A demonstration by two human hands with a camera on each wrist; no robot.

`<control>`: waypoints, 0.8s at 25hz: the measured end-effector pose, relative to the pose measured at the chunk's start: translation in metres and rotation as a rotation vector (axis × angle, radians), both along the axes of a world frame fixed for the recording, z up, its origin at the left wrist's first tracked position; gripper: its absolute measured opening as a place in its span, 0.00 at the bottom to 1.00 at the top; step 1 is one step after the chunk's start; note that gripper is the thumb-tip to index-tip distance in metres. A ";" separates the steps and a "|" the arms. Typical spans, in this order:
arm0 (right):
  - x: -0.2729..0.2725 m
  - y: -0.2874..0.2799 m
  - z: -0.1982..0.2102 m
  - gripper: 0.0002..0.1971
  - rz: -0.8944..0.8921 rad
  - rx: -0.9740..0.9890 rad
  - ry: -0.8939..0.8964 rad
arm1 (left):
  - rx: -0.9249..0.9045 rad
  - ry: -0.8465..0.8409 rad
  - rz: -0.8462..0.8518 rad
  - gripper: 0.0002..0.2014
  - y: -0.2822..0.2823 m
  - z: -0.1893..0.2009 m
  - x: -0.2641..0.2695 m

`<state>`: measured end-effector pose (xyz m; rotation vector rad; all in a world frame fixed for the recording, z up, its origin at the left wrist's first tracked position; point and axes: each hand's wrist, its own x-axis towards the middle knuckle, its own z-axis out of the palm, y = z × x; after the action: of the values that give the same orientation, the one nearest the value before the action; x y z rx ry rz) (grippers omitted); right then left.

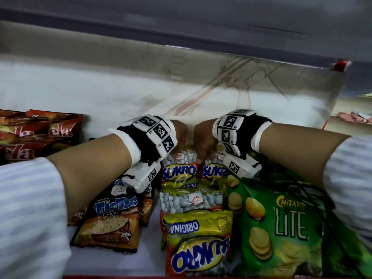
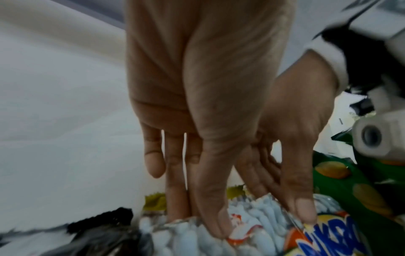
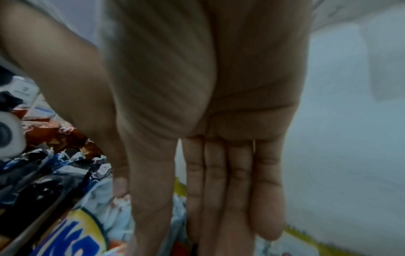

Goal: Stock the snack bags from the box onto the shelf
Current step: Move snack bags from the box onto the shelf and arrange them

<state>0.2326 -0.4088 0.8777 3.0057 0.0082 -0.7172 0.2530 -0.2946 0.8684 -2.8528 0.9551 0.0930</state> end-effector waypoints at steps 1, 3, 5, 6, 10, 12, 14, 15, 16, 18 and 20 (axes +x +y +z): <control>-0.003 0.000 0.004 0.08 0.013 -0.001 0.015 | -0.018 0.026 -0.007 0.07 0.001 -0.001 0.001; -0.012 0.005 0.011 0.07 0.049 0.046 0.099 | 0.014 0.034 -0.056 0.06 0.000 -0.004 0.004; -0.021 0.015 0.011 0.11 0.084 0.084 0.239 | 0.039 -0.012 -0.079 0.08 0.000 -0.004 0.002; -0.024 0.021 0.008 0.15 0.097 0.090 0.299 | 0.033 -0.047 -0.072 0.08 0.001 -0.005 0.001; -0.031 0.038 -0.016 0.29 0.163 0.069 0.423 | -0.039 -0.104 -0.038 0.13 0.000 -0.008 0.004; -0.031 0.040 -0.023 0.29 0.193 0.074 0.400 | -0.103 -0.082 -0.027 0.17 0.002 -0.007 0.003; -0.029 0.040 -0.024 0.23 0.226 0.101 0.320 | -0.108 -0.022 -0.027 0.17 0.003 -0.006 0.005; -0.028 0.038 -0.022 0.21 0.237 0.120 0.254 | -0.095 0.008 -0.050 0.14 0.005 -0.004 0.004; -0.026 0.037 -0.018 0.19 0.238 0.136 0.177 | -0.100 -0.002 -0.102 0.09 0.008 0.000 0.001; -0.021 0.034 -0.010 0.20 0.236 0.143 0.038 | -0.148 -0.074 -0.167 0.16 0.015 0.008 -0.002; -0.017 0.033 -0.004 0.20 0.244 0.085 -0.063 | -0.165 -0.105 -0.207 0.19 0.021 0.015 -0.001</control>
<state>0.2157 -0.3753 0.8734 3.0291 0.4046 -0.6123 0.2524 -0.2738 0.8839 -2.8474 1.2827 -0.1614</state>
